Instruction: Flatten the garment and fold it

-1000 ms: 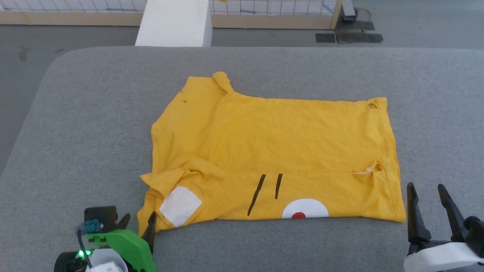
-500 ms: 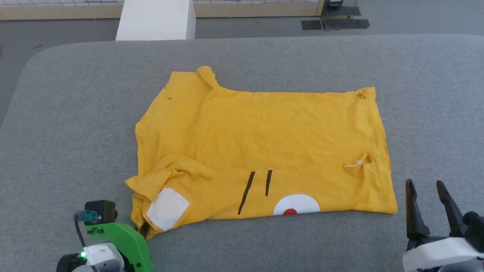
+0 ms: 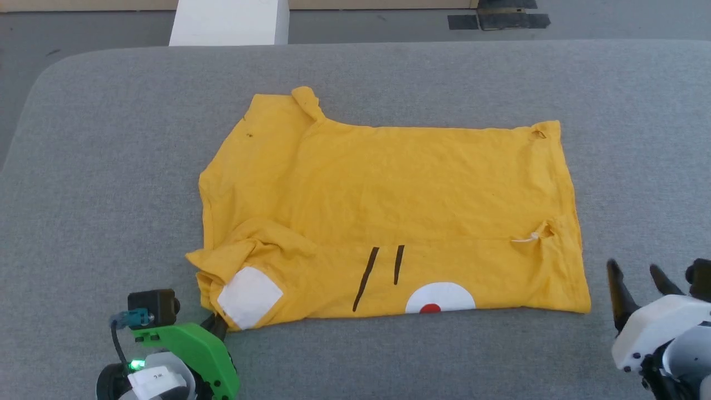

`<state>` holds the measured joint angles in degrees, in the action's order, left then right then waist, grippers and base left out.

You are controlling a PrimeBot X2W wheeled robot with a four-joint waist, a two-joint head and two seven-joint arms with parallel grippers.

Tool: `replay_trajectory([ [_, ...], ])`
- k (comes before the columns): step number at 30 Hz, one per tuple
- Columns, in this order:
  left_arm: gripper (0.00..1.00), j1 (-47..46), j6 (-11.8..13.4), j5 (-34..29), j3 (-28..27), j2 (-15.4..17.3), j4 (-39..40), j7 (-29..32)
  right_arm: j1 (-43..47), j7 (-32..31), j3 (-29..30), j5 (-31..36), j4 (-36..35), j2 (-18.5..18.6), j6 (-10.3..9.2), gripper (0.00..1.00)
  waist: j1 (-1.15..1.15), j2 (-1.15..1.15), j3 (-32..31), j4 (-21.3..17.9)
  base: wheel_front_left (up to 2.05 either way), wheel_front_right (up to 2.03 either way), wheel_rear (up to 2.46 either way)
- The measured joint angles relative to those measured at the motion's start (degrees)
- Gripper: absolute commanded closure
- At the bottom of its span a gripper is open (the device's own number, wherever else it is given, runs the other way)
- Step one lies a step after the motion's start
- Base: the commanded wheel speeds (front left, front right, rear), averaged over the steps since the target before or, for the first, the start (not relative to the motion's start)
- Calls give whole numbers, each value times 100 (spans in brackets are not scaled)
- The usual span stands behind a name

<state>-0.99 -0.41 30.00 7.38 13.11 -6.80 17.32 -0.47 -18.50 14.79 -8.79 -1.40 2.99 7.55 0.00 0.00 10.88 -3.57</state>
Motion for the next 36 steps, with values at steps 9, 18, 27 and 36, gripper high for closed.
replay_trajectory([
  [9,100,-30,5,-18,103,-2,142,24,22,-1156,78,57,38,10,1,0,0,0,146,179,0,0,0],
  [18,100,-115,7,-18,159,5,138,77,9,-1284,151,-7,633,2,1,0,0,0,256,306,0,0,0],
  [27,100,-172,56,-13,156,46,140,133,-254,-1218,88,-177,995,13,3,100,0,0,286,339,0,0,0],
  [36,100,68,99,428,-166,40,336,80,-271,-969,249,-180,879,-16,3,100,0,0,-10,261,0,0,0],
])
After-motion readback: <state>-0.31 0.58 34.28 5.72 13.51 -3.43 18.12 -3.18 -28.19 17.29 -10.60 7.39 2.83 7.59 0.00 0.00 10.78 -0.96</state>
